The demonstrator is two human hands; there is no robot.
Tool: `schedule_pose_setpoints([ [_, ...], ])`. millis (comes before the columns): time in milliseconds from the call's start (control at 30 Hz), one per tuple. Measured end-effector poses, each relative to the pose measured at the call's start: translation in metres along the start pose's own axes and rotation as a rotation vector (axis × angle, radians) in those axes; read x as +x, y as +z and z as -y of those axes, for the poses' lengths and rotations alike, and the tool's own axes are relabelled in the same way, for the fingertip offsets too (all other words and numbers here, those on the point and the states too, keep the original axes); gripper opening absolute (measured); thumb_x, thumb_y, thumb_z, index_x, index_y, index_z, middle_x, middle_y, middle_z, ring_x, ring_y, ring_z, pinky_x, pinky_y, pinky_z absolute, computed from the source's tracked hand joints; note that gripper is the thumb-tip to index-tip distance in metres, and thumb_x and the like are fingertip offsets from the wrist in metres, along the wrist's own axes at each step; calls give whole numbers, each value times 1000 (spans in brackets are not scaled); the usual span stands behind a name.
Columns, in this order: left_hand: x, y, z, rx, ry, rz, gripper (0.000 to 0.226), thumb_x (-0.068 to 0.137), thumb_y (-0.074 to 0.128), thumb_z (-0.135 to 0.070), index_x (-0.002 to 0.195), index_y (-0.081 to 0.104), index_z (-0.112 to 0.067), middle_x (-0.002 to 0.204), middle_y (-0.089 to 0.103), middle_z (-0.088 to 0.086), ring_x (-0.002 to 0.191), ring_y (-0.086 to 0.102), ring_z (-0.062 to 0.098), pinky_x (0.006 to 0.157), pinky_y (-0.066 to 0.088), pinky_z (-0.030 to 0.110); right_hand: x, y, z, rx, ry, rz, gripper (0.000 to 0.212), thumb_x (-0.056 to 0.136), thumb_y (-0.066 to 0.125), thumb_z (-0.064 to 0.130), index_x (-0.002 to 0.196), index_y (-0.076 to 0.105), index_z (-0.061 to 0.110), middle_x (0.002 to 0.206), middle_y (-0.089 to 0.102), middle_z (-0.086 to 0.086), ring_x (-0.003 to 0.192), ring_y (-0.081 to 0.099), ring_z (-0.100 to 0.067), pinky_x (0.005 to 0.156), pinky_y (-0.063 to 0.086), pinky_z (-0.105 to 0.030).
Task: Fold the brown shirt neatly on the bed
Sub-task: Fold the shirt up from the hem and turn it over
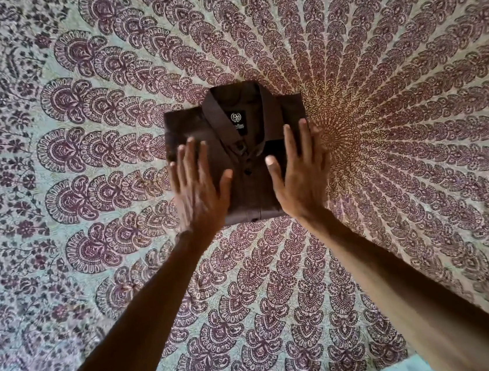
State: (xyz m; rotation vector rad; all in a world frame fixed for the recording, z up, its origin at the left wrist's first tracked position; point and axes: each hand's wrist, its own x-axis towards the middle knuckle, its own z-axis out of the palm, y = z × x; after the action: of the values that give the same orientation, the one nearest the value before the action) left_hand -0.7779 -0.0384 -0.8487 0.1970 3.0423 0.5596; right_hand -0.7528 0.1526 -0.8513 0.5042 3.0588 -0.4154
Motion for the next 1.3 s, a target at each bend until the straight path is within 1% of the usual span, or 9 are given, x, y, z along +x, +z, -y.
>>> schedule_pose_setpoints([
  [200, 37, 30, 22, 78, -124, 135, 73, 95, 24, -64, 154, 13, -22, 163, 6, 3, 150, 2, 23, 120, 1, 53, 21, 30, -23, -38, 40, 127, 70, 97, 21, 65, 155, 13, 27, 164, 4, -6, 150, 3, -33, 118, 9, -59],
  [300, 44, 26, 24, 57, -138, 135, 72, 96, 25, -62, 154, 13, -22, 163, 7, 4, 150, 4, 24, 118, -3, 49, 30, 25, -22, -44, 92, 112, 69, 96, 23, 64, 154, 16, 27, 162, 14, -12, 149, 12, -34, 118, 14, -55],
  [500, 22, -2, 17, -213, -653, 28, 68, 93, 43, -57, 139, 35, -7, 137, 43, 18, 125, 42, 33, 98, 35, 43, 18, -2, -9, 185, 361, 22, 67, 90, 55, 49, 140, 38, 7, 132, 53, -16, 117, 53, -32, 94, 48, -46],
  [600, 21, -11, 21, -382, -787, 131, 63, 87, 59, -52, 128, 39, -8, 122, 56, 16, 112, 55, 32, 82, 39, 34, 27, -2, -17, 404, 518, 192, 59, 73, 76, 47, 115, 56, 11, 103, 64, -2, 90, 61, -22, 78, 50, -35],
  [700, 33, -15, 34, -590, -882, 252, 63, 80, 68, -51, 125, 51, -10, 120, 62, 11, 110, 59, 30, 86, 45, 31, 48, 3, -34, 736, 676, 351, 61, 46, 89, 43, 94, 71, 11, 89, 74, -1, 82, 71, -21, 80, 59, -43],
  [833, 37, -19, 34, -608, -715, 307, 53, 86, 65, -45, 127, 57, -13, 121, 64, 12, 111, 59, 31, 94, 49, 35, 48, -14, -30, 786, 625, 418, 46, 55, 84, 30, 94, 73, 8, 92, 75, -10, 82, 72, -25, 80, 59, -47],
  [1033, -7, -45, 31, -687, -548, 183, 45, 92, 61, -31, 128, 52, -6, 118, 64, 13, 101, 61, 24, 76, 45, 25, -10, -32, -25, 763, 459, 362, 58, 59, 72, 56, 100, 70, 14, 92, 74, -11, 84, 71, -31, 76, 56, -55],
  [1167, -78, -88, 39, -729, -477, 62, 37, 91, 63, -30, 120, 56, -9, 106, 65, 7, 88, 59, 17, 73, 46, 25, -78, -64, -13, 751, 379, 301, 62, 63, 68, 63, 106, 64, 19, 100, 73, -11, 92, 69, -29, 81, 56, -48],
  [1300, -167, -122, 67, -866, -579, 4, 39, 82, 65, -48, 115, 52, -31, 104, 60, -4, 92, 61, 19, 81, 52, 27, -164, -87, 13, 818, 287, 306, 63, 73, 68, 61, 120, 61, 19, 107, 72, -1, 101, 67, -14, 81, 55, -34],
])
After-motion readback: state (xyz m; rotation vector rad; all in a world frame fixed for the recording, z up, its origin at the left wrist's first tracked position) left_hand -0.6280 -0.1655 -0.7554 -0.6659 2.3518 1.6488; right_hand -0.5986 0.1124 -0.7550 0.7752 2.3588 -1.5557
